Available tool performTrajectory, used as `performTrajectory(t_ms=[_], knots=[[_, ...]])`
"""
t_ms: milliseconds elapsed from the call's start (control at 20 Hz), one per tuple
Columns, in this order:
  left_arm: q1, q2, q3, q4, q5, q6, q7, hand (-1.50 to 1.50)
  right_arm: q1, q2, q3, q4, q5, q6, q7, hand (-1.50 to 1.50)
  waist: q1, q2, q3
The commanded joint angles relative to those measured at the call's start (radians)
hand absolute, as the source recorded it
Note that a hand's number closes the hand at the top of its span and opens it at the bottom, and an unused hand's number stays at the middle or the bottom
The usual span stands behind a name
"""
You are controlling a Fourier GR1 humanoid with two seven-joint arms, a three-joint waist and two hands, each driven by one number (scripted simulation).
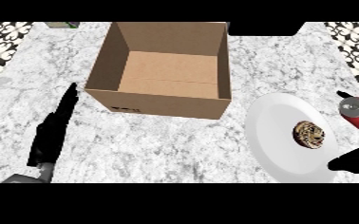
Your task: Pick the cupcake from the plate and place it in the cardboard box
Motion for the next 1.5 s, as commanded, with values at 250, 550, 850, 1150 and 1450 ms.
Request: performTrajectory(t_ms=[250, 550, 850, 1150, 1450], knots=[[0.051, -0.045, 0.048, -0.02, -0.06, -0.034, -0.002, 0.0, 0.025, 0.126, 0.015, -0.088, 0.141, 0.035, 0.198, -1.5, -0.007, -0.001, 0.001], [0.044, -0.075, 0.07, -0.082, -0.104, -0.056, 0.068, 0.0, -0.035, 0.209, -0.009, 0.102, 0.239, 0.097, 0.106, -1.5, -0.001, 0.0, 0.002], [-0.032, -0.146, 0.131, 0.034, -0.14, -0.105, 0.035, 0.0, -0.063, 0.266, -0.084, 0.064, 0.273, 0.171, 0.142, -1.5, -0.007, 0.0, 0.001], [0.079, -0.121, 0.195, -0.065, -0.152, -0.179, 0.037, 0.0, -0.022, 0.323, -0.13, 0.075, 0.353, 0.19, 0.098, -1.5, -0.004, -0.001, 0.001], [0.039, -0.212, 0.183, -0.072, -0.234, -0.152, 0.084, 0.0, -0.037, 0.409, -0.163, 0.141, 0.439, 0.164, 0.026, -1.5, -0.004, 0.0, 0.001]])
